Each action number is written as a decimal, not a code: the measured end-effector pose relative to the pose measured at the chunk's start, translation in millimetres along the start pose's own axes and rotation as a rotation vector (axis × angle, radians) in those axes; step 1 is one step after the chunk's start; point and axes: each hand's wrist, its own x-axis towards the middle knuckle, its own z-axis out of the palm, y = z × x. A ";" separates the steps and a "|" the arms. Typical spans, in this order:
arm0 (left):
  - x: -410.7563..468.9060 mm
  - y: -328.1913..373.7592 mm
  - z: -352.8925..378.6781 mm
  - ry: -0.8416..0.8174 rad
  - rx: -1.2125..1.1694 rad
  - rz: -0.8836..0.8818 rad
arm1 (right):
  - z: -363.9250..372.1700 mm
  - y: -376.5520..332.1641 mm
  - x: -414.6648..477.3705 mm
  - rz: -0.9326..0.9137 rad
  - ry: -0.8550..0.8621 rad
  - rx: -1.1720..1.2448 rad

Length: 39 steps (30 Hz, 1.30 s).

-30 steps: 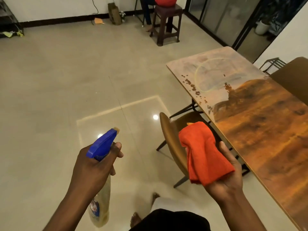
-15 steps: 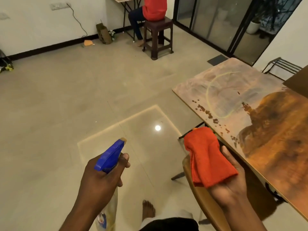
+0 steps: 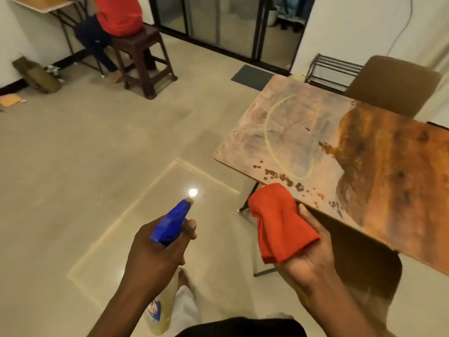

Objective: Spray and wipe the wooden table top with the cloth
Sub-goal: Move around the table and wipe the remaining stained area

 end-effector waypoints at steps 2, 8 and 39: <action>33.3 7.6 -7.4 -0.076 0.035 0.031 | 6.6 5.8 7.4 -0.021 0.036 0.115; 130.5 36.4 -7.7 -0.341 0.173 0.130 | 3.8 7.9 25.4 -0.187 0.210 0.300; 350.9 150.2 203.1 -0.621 0.459 0.159 | -58.2 -96.8 335.6 -0.528 0.878 -1.776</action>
